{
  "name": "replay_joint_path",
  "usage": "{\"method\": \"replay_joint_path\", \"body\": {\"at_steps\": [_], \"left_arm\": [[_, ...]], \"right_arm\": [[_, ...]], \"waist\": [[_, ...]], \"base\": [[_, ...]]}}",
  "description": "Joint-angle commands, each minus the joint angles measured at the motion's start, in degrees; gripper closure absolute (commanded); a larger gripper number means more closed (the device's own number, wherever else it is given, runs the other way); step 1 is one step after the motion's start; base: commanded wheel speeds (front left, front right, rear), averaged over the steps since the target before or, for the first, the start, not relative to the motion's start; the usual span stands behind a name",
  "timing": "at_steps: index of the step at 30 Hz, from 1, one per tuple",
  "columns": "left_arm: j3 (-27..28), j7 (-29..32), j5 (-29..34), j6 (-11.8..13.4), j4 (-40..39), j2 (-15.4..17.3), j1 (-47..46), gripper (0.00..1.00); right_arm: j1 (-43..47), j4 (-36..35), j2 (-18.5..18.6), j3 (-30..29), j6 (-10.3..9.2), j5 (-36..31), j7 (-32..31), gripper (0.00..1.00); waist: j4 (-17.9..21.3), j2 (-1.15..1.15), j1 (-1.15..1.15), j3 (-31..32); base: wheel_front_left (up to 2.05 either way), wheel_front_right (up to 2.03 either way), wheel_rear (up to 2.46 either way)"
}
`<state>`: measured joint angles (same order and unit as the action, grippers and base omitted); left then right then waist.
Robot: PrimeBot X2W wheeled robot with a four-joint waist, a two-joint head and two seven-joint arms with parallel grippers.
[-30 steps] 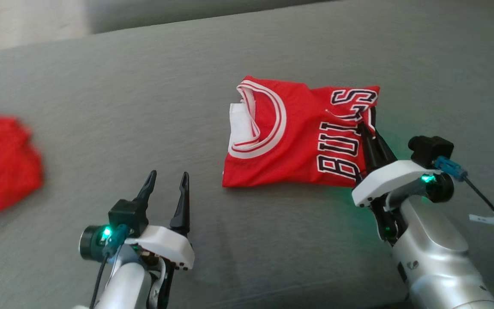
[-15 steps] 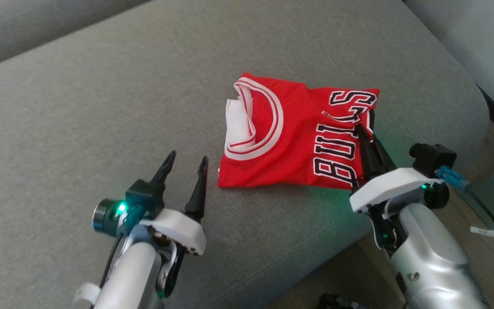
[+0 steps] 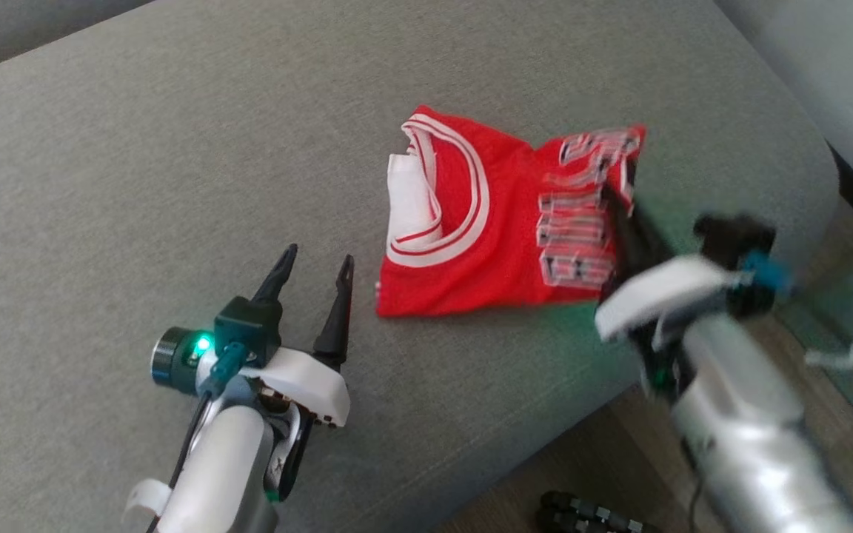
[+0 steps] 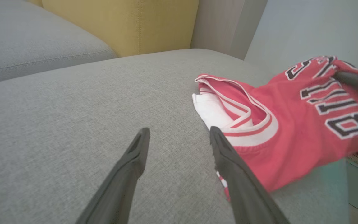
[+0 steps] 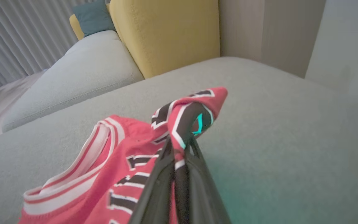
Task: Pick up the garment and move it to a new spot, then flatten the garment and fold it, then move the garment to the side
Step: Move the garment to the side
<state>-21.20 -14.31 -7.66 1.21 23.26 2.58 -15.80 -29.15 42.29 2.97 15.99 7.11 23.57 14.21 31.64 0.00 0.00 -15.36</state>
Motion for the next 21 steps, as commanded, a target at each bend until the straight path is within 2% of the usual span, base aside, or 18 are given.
{"method": "replay_joint_path", "body": {"at_steps": [1,6,12,16,21], "left_arm": [[1.7,-0.7,0.5,0.2,-2.3,0.3,-1.0,0.00],[1.7,-0.7,1.1,-0.4,-3.6,0.3,-0.8,0.00],[2.0,-0.7,1.5,-0.8,-4.4,0.3,-0.4,0.00],[1.9,-0.7,1.8,-1.2,-4.6,0.3,-0.5,0.00],[1.8,-0.7,1.9,-1.2,-4.8,0.3,-0.7,0.00]], "right_arm": [[-4.1,-1.2,-0.1,0.2,0.37,-1.2,0.7,1.00],[-11.8,4.0,2.8,-6.6,0.37,-8.2,0.7,1.00],[-20.2,10.9,9.8,-14.4,0.37,-17.8,-0.5,1.00],[-23.7,14.2,13.0,-19.1,0.37,-22.5,-0.9,1.00],[-26.3,16.3,15.2,-24.3,0.37,-27.9,-1.0,1.00]], "waist": [[-0.7,0.00,0.00,-0.3],[-5.8,0.00,0.00,-1.5],[-10.8,0.00,0.00,-2.6],[-12.7,0.00,0.00,-3.3],[-14.0,0.00,0.00,-3.8]], "base": [[0.00,0.00,0.00],[0.00,0.00,0.00],[0.00,0.00,0.00],[0.00,0.00,0.00],[0.00,0.00,0.00]]}}
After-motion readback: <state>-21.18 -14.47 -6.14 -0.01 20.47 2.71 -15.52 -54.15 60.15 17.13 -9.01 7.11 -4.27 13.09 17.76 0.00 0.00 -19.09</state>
